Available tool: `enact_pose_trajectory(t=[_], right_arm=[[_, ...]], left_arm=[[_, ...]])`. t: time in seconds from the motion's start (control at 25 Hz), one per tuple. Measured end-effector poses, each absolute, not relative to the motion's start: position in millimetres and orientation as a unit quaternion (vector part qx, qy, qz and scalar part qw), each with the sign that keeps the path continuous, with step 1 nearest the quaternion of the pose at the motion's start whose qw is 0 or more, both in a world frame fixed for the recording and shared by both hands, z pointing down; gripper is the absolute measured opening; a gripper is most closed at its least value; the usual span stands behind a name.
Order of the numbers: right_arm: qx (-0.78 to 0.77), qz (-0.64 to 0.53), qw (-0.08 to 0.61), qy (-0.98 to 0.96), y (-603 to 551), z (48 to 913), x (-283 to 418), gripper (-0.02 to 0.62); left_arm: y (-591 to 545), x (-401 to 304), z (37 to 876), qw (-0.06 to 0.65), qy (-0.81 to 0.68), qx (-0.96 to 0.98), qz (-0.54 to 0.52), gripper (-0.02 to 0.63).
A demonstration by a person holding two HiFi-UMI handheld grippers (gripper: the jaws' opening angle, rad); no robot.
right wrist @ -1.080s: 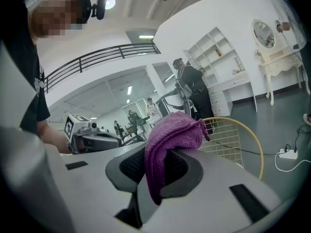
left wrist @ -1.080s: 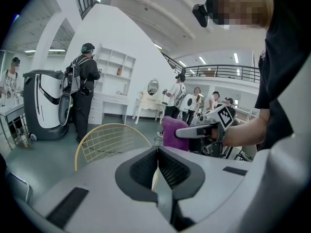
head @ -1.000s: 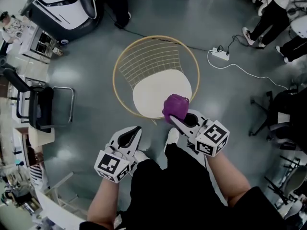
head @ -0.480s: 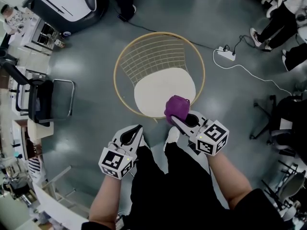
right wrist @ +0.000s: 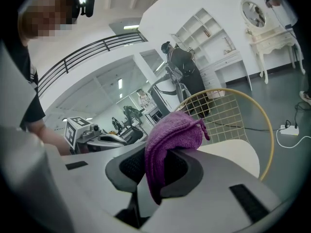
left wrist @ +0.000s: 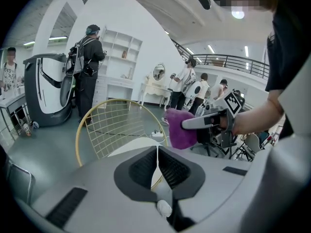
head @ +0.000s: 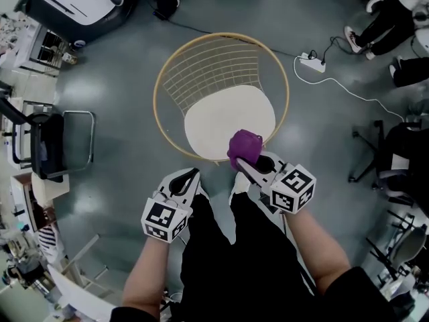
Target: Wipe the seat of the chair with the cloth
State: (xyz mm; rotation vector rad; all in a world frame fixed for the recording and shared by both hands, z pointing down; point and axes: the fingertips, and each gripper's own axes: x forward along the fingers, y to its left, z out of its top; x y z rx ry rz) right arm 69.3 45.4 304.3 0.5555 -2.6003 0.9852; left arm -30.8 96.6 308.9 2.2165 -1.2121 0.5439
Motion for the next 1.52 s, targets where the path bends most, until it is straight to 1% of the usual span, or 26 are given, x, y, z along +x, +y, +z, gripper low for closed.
enact_pose_trajectory(t=[0.4,0.68,0.88,1.04,1.16,1.32,1.52], right_arm=[[0.216,0.373,0.179,-0.884,56,369,30,0.071],[0.223,0.389,0.201,-0.871,63,420,2,0.071],[0.224,0.408,0.213,-0.859,74,483,-2,0.071],[0.216,0.416,0.231,-0.853,72,513,-8,0.071],[0.211,0.423,0.243,-0.847,71,527,-13,0.071],[0.204,0.435,0.26,-0.838,78,562,-14,0.071],[0.188,0.44,0.276,-0.833,76,584,-22,0.071]], left_arm=[[88,-50,373,0.28,-0.386,0.846,0.24,0.018],[88,-70,426,0.302,-0.365,0.844,0.25,0.018],[95,-66,484,0.314,-0.353,0.84,0.266,0.022],[85,-66,508,0.314,-0.348,0.838,0.28,0.072],[78,-65,517,0.314,-0.34,0.836,0.294,0.083],[82,-62,548,0.318,-0.33,0.829,0.321,0.098],[75,-60,564,0.324,-0.325,0.824,0.331,0.103]])
